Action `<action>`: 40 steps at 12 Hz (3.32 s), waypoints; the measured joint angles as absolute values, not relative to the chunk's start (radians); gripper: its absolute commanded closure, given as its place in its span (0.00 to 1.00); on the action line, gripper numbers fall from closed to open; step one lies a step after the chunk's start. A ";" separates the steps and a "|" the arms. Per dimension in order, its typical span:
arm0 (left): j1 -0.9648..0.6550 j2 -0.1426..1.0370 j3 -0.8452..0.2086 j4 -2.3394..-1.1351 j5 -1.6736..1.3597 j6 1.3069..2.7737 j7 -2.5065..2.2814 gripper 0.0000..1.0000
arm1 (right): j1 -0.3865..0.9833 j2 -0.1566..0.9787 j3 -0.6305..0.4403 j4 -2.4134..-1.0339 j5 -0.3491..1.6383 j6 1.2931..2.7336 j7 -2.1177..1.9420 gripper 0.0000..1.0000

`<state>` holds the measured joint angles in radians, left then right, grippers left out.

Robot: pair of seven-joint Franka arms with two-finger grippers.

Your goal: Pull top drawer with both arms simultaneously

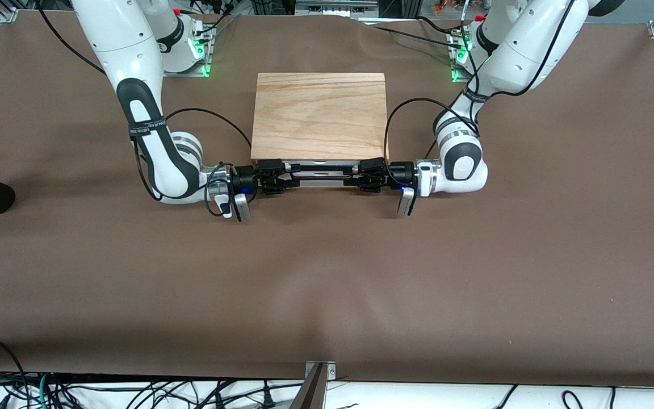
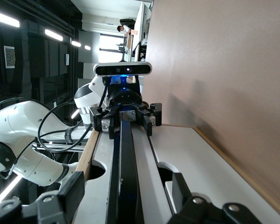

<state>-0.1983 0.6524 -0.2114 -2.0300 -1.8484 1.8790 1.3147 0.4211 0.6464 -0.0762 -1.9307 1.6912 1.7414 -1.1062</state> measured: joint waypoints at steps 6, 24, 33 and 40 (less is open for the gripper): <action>-0.195 0.652 -0.213 -2.030 -1.848 1.864 1.324 1.00 | 0.416 0.650 -0.079 -1.931 1.693 1.741 -1.108 0.38; -0.185 0.652 -0.224 -2.032 -1.851 1.867 1.299 1.00 | 0.419 0.658 -0.079 -1.938 1.695 1.696 -1.133 0.71; -0.184 0.652 -0.227 -2.032 -1.851 1.870 1.295 1.00 | 0.414 0.660 -0.079 -1.938 1.710 1.677 -1.122 0.83; -0.182 0.652 -0.231 -2.032 -1.851 1.878 1.276 1.00 | 0.408 0.667 -0.074 -1.938 1.717 1.674 -1.113 0.78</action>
<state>-0.1820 0.6524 -0.2305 -2.0319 -1.8510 1.8784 1.2760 0.4077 0.6667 -0.0735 -1.9380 1.7168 1.6738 -1.1130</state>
